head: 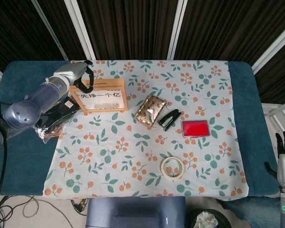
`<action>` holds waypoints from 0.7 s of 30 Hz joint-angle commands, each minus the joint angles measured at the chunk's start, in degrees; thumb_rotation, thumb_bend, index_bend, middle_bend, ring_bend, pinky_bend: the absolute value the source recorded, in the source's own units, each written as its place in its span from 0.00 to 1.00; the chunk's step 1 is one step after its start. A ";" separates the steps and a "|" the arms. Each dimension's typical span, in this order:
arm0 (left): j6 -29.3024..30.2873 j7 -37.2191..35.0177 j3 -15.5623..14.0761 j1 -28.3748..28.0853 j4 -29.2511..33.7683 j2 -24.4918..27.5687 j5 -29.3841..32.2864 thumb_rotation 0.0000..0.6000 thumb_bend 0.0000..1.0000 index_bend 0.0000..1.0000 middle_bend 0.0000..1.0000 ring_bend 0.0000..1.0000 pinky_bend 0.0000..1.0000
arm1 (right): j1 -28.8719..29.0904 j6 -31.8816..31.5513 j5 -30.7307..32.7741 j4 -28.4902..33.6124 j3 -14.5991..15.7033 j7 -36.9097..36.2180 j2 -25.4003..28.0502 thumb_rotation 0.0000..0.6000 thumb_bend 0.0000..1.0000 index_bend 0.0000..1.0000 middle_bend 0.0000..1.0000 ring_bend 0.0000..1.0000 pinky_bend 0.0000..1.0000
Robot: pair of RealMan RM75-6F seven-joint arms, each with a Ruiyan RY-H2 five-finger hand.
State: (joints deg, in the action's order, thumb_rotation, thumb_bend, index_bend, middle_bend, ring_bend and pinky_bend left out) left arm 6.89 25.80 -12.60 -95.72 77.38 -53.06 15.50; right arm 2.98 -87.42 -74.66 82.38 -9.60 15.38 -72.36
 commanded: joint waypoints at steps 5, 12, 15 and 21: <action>-8.49 -10.44 -7.13 -2.64 -11.30 -6.49 -5.98 1.00 0.64 0.68 0.01 0.00 0.00 | 0.02 -0.38 1.26 -1.58 -0.77 1.14 -0.68 1.00 0.30 0.00 0.00 0.00 0.00; -14.29 -20.42 -8.80 -1.44 -20.43 -10.92 -12.92 1.00 0.64 0.68 0.00 0.00 0.00 | 0.13 -0.23 2.14 -2.81 -1.15 1.85 -1.19 1.00 0.30 0.00 0.00 0.00 0.00; -15.87 -24.18 -8.12 -0.60 -23.51 -12.39 -15.76 1.00 0.64 0.68 0.00 0.00 0.00 | 0.21 -0.16 2.44 -3.17 -1.31 2.08 -1.41 1.00 0.30 0.00 0.00 0.00 0.00; -17.82 -28.47 -6.07 0.65 -26.55 -14.03 -21.57 1.00 0.64 0.68 0.00 0.00 0.00 | 0.25 -0.14 2.76 -3.64 -1.44 2.37 -1.67 1.00 0.30 0.00 0.00 0.00 0.00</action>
State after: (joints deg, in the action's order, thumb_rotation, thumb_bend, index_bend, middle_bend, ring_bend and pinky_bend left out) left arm -10.18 -1.53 -19.41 -95.63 51.73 -66.37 -4.72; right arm 3.23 -87.56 -71.89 78.73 -11.04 17.76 -74.03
